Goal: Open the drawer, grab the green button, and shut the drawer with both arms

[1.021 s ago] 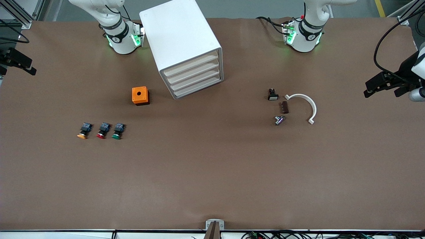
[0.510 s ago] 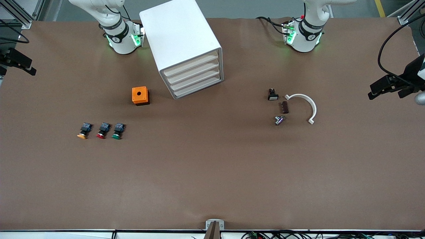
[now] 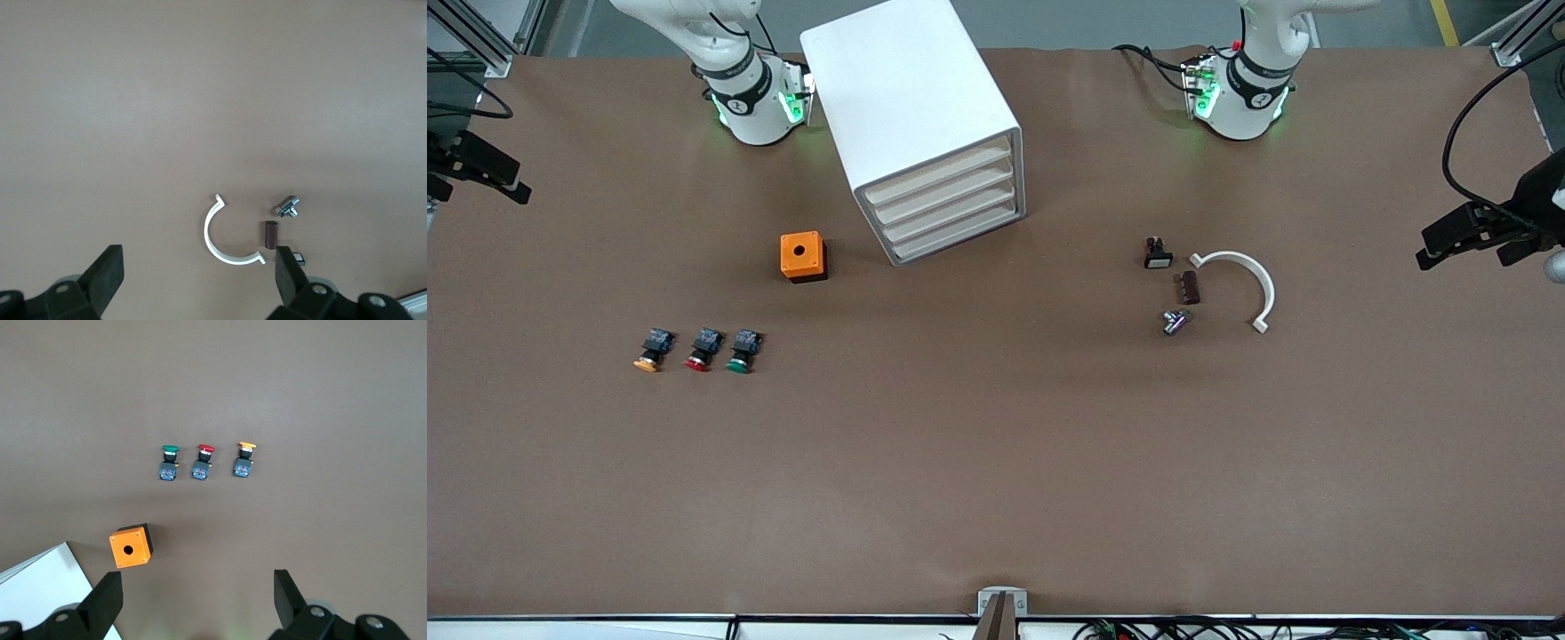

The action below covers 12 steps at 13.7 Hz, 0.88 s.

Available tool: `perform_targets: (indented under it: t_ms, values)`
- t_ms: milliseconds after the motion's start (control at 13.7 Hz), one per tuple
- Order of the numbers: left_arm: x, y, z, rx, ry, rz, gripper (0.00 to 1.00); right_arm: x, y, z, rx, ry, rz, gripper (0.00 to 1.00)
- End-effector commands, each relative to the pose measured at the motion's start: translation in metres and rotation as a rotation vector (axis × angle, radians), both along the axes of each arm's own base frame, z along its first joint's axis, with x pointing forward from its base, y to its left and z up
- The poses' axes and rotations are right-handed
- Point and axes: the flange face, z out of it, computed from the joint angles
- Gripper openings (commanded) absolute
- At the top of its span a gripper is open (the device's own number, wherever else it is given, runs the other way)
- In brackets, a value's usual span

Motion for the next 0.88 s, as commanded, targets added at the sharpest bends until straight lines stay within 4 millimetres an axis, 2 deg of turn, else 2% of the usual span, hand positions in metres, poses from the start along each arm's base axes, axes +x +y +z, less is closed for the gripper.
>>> perform_targets:
  t_ms: [0,438,802]
  values:
    - [0.003,0.003,0.004,0.018,0.007,-0.005,1.0,-0.005,0.002,0.005,-0.001,-0.013,-0.015,1.0]
    - [0.006,0.004,0.0,0.012,0.011,-0.003,1.0,-0.005,0.002,0.004,-0.001,-0.012,-0.015,1.0]
    - [0.006,-0.016,0.004,0.017,0.004,-0.032,1.0,-0.008,0.0,0.003,0.0,-0.016,-0.02,1.0]
